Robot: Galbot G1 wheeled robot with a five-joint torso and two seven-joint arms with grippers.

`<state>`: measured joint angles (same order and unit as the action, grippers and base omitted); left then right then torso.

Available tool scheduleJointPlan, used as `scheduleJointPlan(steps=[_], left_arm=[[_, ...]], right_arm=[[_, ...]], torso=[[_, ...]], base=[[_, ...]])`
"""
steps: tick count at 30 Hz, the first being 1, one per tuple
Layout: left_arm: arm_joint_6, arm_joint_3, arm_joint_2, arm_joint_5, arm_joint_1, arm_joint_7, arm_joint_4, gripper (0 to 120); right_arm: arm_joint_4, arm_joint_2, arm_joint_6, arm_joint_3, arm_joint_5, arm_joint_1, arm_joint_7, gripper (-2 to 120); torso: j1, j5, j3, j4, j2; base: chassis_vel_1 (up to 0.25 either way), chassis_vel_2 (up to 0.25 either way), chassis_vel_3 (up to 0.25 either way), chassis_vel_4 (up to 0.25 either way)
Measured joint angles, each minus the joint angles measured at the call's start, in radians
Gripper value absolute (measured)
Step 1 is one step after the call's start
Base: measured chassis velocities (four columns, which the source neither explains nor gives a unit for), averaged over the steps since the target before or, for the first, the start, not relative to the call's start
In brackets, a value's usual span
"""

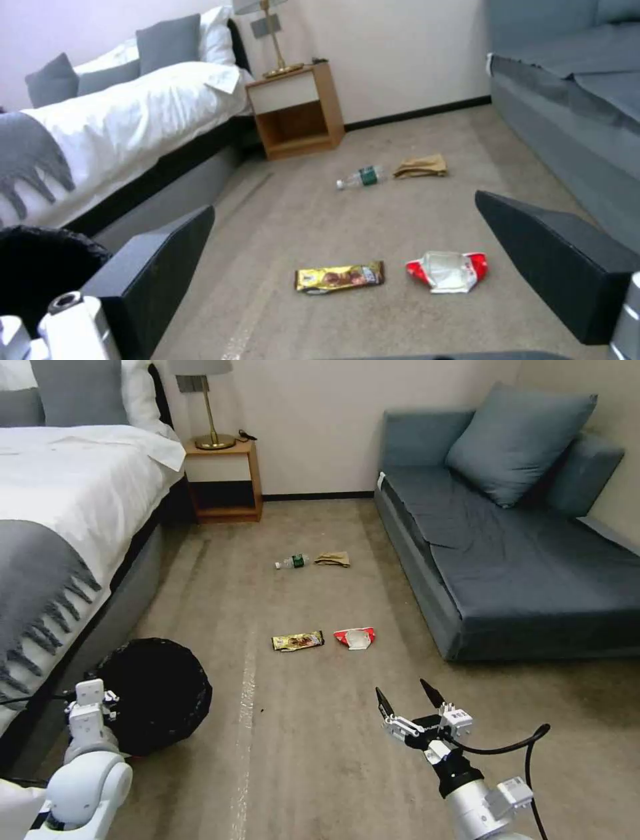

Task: Pick up the trash bin, then pick up the garbage on the floor and place it into the trash bin.

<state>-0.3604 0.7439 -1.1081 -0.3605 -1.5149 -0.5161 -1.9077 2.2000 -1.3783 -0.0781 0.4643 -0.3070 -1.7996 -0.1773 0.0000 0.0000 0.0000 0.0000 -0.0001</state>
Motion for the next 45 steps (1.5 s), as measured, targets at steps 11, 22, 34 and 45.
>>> scheduleJointPlan(steps=[11, 22, 34, 45], left_arm=[[0.017, 0.001, -0.001, 0.003, -0.012, 0.005, -0.001, 7], [0.035, -0.003, 0.003, 0.008, -0.008, 0.007, 0.008, 7], [0.040, -0.011, 0.005, 0.007, 0.006, 0.007, 0.018, 7], [0.051, -0.014, 0.013, 0.008, 0.010, 0.007, 0.034, 7]], right_arm=[[0.000, -0.003, -0.005, 0.001, 0.007, -0.005, -0.007, 100], [-0.001, -0.006, -0.009, 0.002, 0.015, -0.008, -0.011, 100], [-0.007, -0.009, -0.008, 0.002, 0.023, -0.007, -0.013, 100], [-0.020, -0.016, -0.007, -0.001, 0.031, -0.003, -0.020, 100]], torso=[[0.000, 0.0000, 0.000, 0.0000, 0.000], [0.000, 0.0000, 0.000, 0.0000, 0.000], [0.000, 0.0000, 0.000, 0.0000, 0.000], [0.000, 0.0000, 0.000, 0.0001, 0.000]], base=[[0.000, 0.000, 0.000, 0.000], [-0.026, 0.034, 0.032, -0.034], [-0.044, 0.039, 0.048, -0.041], [-0.050, 0.053, 0.049, -0.050]])
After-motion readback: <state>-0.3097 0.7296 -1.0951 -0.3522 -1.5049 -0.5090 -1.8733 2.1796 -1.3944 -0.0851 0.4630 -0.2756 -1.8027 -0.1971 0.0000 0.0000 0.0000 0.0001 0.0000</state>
